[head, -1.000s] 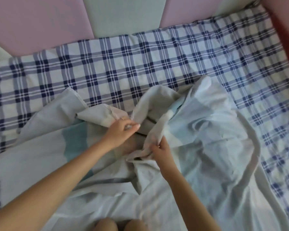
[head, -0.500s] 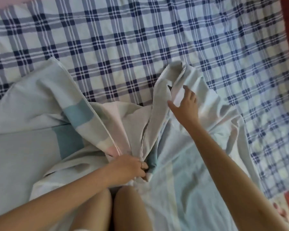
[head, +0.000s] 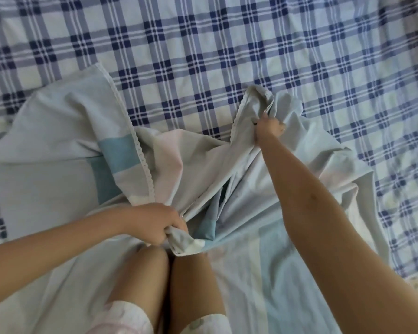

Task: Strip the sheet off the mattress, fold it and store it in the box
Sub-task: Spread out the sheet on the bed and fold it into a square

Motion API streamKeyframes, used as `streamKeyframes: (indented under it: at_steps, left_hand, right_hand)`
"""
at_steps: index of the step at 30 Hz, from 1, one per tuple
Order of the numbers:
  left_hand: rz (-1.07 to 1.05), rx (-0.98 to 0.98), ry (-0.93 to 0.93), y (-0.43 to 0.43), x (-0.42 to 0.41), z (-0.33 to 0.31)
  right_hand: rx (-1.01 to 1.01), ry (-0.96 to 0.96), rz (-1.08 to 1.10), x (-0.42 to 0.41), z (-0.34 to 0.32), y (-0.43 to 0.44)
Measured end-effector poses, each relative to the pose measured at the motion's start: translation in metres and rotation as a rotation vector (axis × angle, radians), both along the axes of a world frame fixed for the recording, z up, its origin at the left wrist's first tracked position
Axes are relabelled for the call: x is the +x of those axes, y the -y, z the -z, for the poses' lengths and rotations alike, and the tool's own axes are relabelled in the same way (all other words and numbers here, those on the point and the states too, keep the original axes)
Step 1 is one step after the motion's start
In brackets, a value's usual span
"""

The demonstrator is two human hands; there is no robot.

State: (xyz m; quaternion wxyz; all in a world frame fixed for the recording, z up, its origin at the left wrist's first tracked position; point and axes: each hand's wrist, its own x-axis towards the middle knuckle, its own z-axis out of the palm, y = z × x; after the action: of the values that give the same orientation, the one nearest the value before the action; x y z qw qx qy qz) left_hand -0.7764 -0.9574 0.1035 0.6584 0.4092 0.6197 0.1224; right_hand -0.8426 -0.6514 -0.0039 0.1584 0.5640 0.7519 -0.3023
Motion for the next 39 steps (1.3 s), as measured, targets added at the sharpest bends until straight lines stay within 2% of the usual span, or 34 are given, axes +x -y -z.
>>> streamKeyframes:
  at_steps: [2, 6, 8, 10, 12, 13, 15, 17, 19, 21, 23, 24, 25, 27, 28, 29, 30, 31, 32, 33, 34, 35, 37, 39]
  left_hand:
    - [-0.122, 0.014, 0.068, 0.013, -0.006, -0.002]
    - [-0.276, 0.032, 0.083, 0.017, -0.010, -0.003]
    - [-0.374, 0.054, 0.091, 0.022, -0.012, -0.005]
    - [-0.510, 0.125, 0.057, 0.025, -0.016, -0.012]
    - [-0.672, 0.250, -0.084, 0.023, -0.018, -0.018]
    - [-0.747, 0.305, -0.181, 0.022, -0.021, -0.019]
    - [-0.819, 0.324, -0.380, 0.013, -0.034, -0.023]
    - [-0.847, 0.171, -0.576, 0.002, -0.048, -0.023]
    - [-0.688, -0.098, -0.643, -0.009, -0.060, -0.020]
    - [-0.384, -0.324, -0.631, -0.017, -0.063, -0.025]
    - [-0.123, -0.380, -0.576, -0.024, -0.056, -0.033]
    - [-0.030, -0.360, -0.540, -0.026, -0.049, -0.036]
    - [0.047, -0.330, -0.501, -0.026, -0.042, -0.041]
    - [0.138, -0.289, -0.446, -0.022, -0.033, -0.050]
    - [0.186, -0.294, -0.414, -0.021, -0.033, -0.054]
    - [0.224, -0.297, -0.379, -0.021, -0.035, -0.059]
    - [0.219, -0.293, -0.348, -0.021, -0.039, -0.058]
    - [0.167, -0.276, -0.343, -0.022, -0.045, -0.058]
    - [0.036, -0.235, -0.354, -0.028, -0.054, -0.060]
    - [-0.179, -0.173, -0.389, -0.033, -0.065, -0.063]
    - [-0.432, -0.072, -0.459, -0.039, -0.080, -0.068]
    - [-0.681, 0.056, -0.547, -0.045, -0.094, -0.074]
    - [-1.007, 0.304, -0.720, -0.056, -0.123, -0.092]
    - [-1.101, 0.457, -0.836, -0.062, -0.145, -0.105]
  right_hand:
    - [-0.008, 0.138, -0.089, 0.000, -0.002, -0.007]
    - [-0.059, 0.123, -0.140, 0.007, 0.005, -0.012]
    - [-0.080, -0.007, -0.015, 0.018, 0.001, -0.012]
    - [0.054, -0.196, 0.140, 0.034, -0.015, -0.018]
    - [0.333, -0.350, 0.133, 0.053, -0.049, -0.030]
    - [0.409, -0.443, 0.080, 0.060, -0.070, -0.033]
    - [0.406, -0.632, 0.089, 0.074, -0.110, -0.042]
    - [0.350, -0.750, 0.228, 0.088, -0.139, -0.046]
    - [0.259, -0.743, 0.332, 0.109, -0.165, -0.048]
    - [0.115, -0.590, 0.249, 0.137, -0.182, -0.039]
    - [-0.116, -0.326, 0.067, 0.164, -0.186, -0.030]
    - [-0.276, -0.095, -0.055, 0.178, -0.181, -0.028]
    - [-0.431, 0.208, -0.225, 0.190, -0.179, -0.023]
    - [-0.558, 0.756, -0.678, 0.215, -0.168, -0.016]
    - [-0.543, 0.880, -0.881, 0.223, -0.164, -0.017]
    - [-0.500, 0.871, -0.984, 0.226, -0.164, -0.020]
    - [-0.464, 0.765, -0.985, 0.227, -0.168, -0.026]
    - [-0.433, 0.567, -0.829, 0.220, -0.178, -0.032]
    - [-0.358, 0.283, -0.536, 0.214, -0.185, -0.043]
    - [-0.227, -0.050, -0.208, 0.206, -0.195, -0.049]
    - [-0.025, -0.359, 0.011, 0.197, -0.211, -0.055]
    - [0.111, -0.606, 0.117, 0.187, -0.228, -0.060]
    - [0.119, -0.914, 0.110, 0.166, -0.250, -0.071]
    - [0.016, -0.995, 0.021, 0.148, -0.260, -0.080]
